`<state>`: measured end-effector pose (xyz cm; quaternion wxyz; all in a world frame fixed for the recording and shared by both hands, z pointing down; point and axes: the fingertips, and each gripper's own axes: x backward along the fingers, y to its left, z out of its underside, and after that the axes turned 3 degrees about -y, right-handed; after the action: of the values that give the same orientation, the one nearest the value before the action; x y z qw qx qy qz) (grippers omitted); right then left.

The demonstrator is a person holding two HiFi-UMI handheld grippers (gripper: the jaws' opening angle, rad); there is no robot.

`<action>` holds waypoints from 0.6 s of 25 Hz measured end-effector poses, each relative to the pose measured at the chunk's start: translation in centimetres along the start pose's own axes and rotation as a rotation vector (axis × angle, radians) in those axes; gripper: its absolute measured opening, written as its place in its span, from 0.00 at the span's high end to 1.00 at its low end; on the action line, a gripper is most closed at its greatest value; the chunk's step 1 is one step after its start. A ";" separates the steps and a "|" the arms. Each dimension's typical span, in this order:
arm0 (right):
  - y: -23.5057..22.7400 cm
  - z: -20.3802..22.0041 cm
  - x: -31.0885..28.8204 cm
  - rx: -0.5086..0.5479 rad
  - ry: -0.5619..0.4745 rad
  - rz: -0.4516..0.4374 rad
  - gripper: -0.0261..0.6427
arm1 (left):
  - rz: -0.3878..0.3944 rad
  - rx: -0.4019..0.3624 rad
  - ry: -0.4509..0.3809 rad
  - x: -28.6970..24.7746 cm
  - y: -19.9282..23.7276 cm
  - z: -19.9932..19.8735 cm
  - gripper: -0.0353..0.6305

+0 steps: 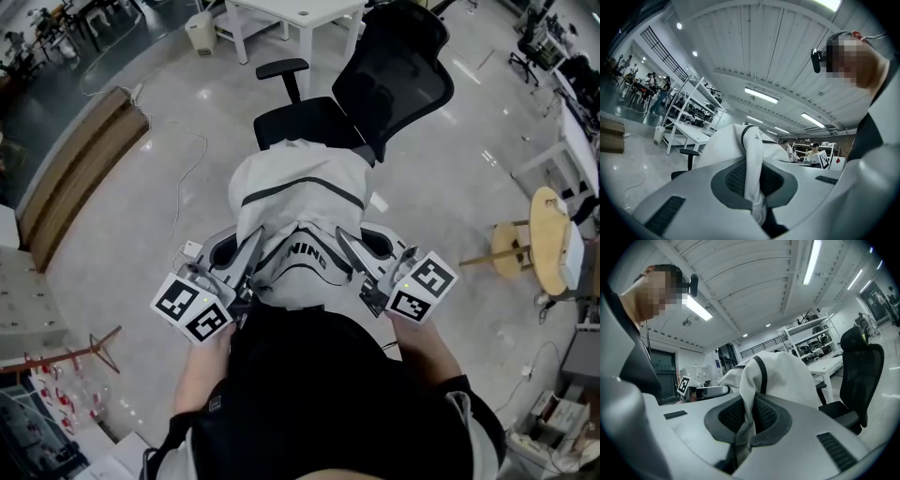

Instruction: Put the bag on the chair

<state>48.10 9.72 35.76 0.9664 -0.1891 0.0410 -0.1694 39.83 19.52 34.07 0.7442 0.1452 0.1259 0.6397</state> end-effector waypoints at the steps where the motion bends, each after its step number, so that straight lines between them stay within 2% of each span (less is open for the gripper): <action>1: -0.4 0.2 -1.1 -0.014 0.004 -0.003 0.91 | -0.004 0.008 0.001 -0.1 1.2 -0.1 0.91; 8: -2.2 0.2 -12.5 -0.133 -0.004 -0.025 0.91 | -0.023 0.008 0.004 0.3 12.5 -3.6 0.91; 15: -3.5 -2.2 -24.7 -0.110 -0.032 -0.010 0.91 | -0.004 -0.076 -0.032 1.8 22.4 -10.4 0.91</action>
<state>23.49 14.39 35.38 0.9542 -0.2447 0.0340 -0.1688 15.71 25.01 32.85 0.7523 0.1270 0.0897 0.6402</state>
